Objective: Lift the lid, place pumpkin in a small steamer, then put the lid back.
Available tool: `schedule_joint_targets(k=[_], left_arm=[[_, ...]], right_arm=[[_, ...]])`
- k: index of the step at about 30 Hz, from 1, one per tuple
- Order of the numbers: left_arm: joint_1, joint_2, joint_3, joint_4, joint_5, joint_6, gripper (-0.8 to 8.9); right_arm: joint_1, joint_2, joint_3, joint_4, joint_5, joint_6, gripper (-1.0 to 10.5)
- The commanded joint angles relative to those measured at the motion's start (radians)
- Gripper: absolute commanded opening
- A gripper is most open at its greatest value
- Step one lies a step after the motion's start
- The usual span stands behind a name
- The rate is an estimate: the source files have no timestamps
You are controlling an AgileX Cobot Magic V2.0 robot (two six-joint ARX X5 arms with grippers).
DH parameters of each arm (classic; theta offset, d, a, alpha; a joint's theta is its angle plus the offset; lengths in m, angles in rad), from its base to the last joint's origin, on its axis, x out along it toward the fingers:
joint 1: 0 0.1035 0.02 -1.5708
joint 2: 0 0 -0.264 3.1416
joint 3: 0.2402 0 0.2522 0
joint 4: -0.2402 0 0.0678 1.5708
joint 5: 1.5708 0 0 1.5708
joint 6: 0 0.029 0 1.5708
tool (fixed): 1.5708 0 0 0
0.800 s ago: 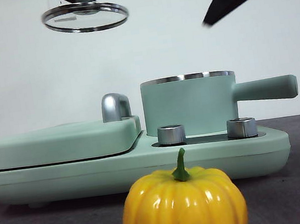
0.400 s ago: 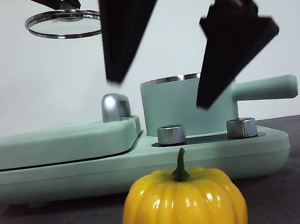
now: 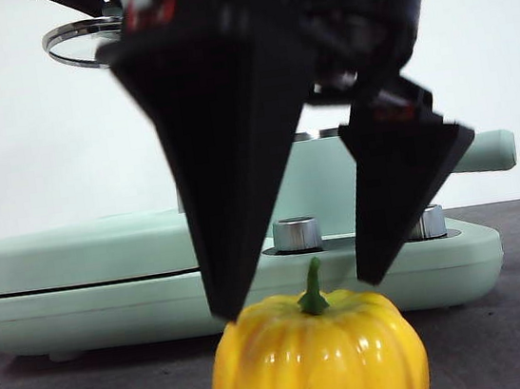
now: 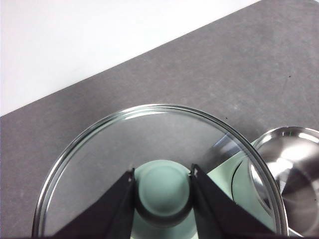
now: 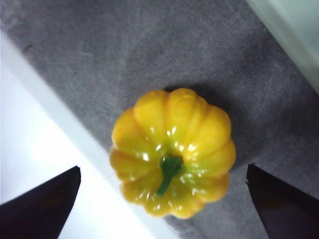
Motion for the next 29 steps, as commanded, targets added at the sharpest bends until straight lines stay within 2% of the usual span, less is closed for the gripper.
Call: schedule_joint_targets(k=[1,19,21,25,29], left_arm=[[-0.002,-0.001,0.026,0.026,0.008,-0.005,0.16],[-0.002,-0.001,0.026,0.026,0.008,-0.005,0.16],[-0.002,-0.001,0.026,0.026,0.008,-0.005,0.16],[-0.002,-0.001,0.026,0.026,0.008,-0.005,0.16],[-0.002,-0.001,0.026,0.026,0.008,-0.005,0.16]], right_arm=[[0.013,0.042,0.019,0.018,0.000,0.008,5.5],[0.013,0.156,0.019,0.050,-0.032,0.006,5.4],[0.012,0.159,0.019,0.048,-0.033,0.006,5.1],[0.011,0.159,0.019,0.050,-0.053,0.006,3.7],[0.010,0.159,0.019,0.051,-0.052,0.006,3.3]])
